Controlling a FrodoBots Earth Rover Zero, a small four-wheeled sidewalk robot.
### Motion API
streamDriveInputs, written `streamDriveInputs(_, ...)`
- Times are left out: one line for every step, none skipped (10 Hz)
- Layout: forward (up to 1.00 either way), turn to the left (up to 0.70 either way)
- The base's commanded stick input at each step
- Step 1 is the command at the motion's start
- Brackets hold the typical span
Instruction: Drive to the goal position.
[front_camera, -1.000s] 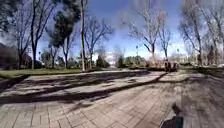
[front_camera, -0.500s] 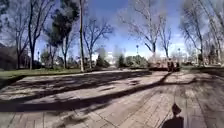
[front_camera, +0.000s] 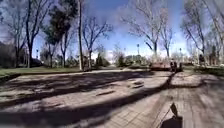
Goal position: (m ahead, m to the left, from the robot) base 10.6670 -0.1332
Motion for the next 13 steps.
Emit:
streamDriveInputs(1.00,0.00)
streamDriveInputs(1.00,0.00)
streamDriveInputs(1.00,0.00)
streamDriveInputs(1.00,0.00)
streamDriveInputs(1.00,0.00)
streamDriveInputs(1.00,0.00)
streamDriveInputs(1.00,0.00)
streamDriveInputs(1.00,0.00)
streamDriveInputs(1.00,0.00)
streamDriveInputs(1.00,0.00)
streamDriveInputs(1.00,0.00)
streamDriveInputs(1.00,0.00)
streamDriveInputs(1.00,0.00)
